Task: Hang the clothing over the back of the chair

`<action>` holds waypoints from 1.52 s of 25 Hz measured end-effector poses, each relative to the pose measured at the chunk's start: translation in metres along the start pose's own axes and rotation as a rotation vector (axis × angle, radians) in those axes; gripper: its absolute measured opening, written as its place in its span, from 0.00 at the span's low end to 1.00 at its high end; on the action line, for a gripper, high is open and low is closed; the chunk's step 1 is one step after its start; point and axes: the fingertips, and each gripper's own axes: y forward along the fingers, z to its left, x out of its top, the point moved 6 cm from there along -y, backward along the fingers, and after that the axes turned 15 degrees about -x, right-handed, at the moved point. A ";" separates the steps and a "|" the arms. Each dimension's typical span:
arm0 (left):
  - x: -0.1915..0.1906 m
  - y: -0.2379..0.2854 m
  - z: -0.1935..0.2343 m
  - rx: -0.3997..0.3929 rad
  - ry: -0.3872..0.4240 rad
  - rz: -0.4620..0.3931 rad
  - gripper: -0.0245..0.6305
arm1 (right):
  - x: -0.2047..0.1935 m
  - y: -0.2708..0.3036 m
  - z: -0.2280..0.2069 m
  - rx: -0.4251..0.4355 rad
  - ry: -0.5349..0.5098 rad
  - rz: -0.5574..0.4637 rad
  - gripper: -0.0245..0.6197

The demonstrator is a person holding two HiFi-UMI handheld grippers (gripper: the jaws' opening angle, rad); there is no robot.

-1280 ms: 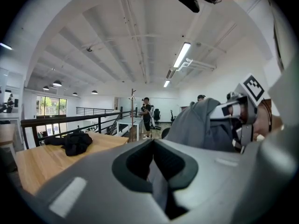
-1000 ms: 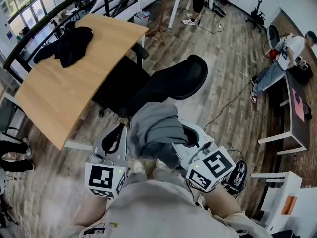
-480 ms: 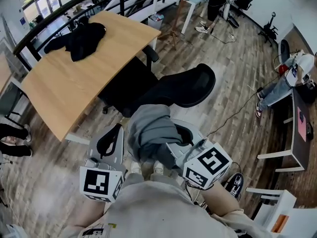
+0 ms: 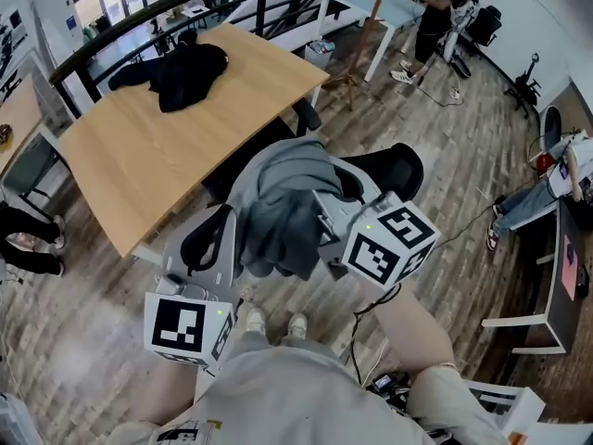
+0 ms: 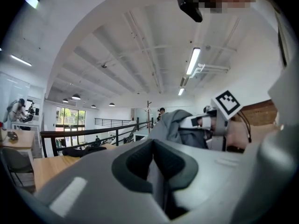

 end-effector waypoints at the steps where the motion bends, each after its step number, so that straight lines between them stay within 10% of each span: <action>1: 0.005 0.003 0.002 0.006 0.006 -0.009 0.04 | 0.007 0.009 -0.004 -0.006 0.005 -0.010 0.13; 23: 0.013 0.091 0.035 0.037 0.010 -0.009 0.04 | 0.175 0.081 -0.064 -0.032 -0.041 -0.415 0.13; 38: -0.046 0.151 0.028 -0.049 -0.028 0.128 0.04 | 0.001 0.077 -0.162 -0.236 -0.026 0.018 0.13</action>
